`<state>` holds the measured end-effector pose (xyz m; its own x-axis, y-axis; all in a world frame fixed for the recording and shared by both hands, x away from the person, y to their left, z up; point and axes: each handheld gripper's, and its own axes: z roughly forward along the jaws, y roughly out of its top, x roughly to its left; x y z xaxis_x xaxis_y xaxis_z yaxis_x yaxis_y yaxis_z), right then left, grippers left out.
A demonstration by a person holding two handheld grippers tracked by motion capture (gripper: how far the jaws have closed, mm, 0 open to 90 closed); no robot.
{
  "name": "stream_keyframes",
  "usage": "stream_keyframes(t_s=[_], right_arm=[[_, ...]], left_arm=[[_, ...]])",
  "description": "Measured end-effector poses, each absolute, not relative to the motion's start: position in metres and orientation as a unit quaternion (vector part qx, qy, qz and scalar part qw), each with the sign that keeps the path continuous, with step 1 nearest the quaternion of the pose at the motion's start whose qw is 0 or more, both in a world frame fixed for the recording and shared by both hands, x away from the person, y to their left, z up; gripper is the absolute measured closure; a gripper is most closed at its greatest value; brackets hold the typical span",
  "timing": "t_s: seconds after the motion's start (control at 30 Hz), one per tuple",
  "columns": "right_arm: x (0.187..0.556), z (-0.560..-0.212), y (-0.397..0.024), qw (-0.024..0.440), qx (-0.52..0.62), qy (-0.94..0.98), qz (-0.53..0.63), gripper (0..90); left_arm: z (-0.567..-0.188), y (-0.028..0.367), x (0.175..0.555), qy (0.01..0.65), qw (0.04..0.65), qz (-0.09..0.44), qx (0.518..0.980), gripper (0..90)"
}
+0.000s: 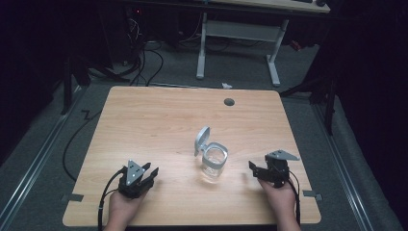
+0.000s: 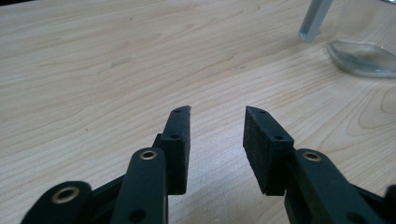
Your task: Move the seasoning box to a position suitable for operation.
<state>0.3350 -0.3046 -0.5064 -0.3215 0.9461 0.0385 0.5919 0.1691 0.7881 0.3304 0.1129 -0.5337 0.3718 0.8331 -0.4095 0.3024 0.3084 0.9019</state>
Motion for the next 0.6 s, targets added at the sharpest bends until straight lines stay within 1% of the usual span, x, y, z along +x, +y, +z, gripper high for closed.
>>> stream_keyframes(t_s=[0.03,0.1,0.2,0.33,0.47,0.53,0.6], right_arm=[[0.33,-0.508,-0.303,0.248,0.531,0.718,0.375,31.9],[0.321,-0.516,-0.302,0.248,0.529,0.712,0.39,38.7],[0.314,-0.521,-0.293,0.28,0.501,0.74,0.351,44.7],[0.312,-0.52,-0.288,0.259,0.508,0.726,0.383,50.7],[0.316,-0.519,-0.28,0.243,0.498,0.735,0.39,60.3],[0.32,-0.519,-0.277,0.23,0.494,0.74,0.394,61.8],[0.323,-0.517,-0.275,0.228,0.494,0.742,0.393,64.5]], left_arm=[[-0.535,0.113,0.331,0.52,0.618,0.213,0.55,63.4],[-0.536,0.112,0.331,0.52,0.615,0.214,0.553,63.6],[-0.535,0.11,0.328,0.512,0.618,0.214,0.557,63.5],[-0.532,0.11,0.326,0.51,0.624,0.211,0.553,63.1],[-0.532,0.109,0.327,0.511,0.625,0.21,0.552,62.5],[-0.532,0.109,0.328,0.51,0.625,0.209,0.553,62.2],[-0.532,0.109,0.328,0.51,0.625,0.208,0.554,62.1]])
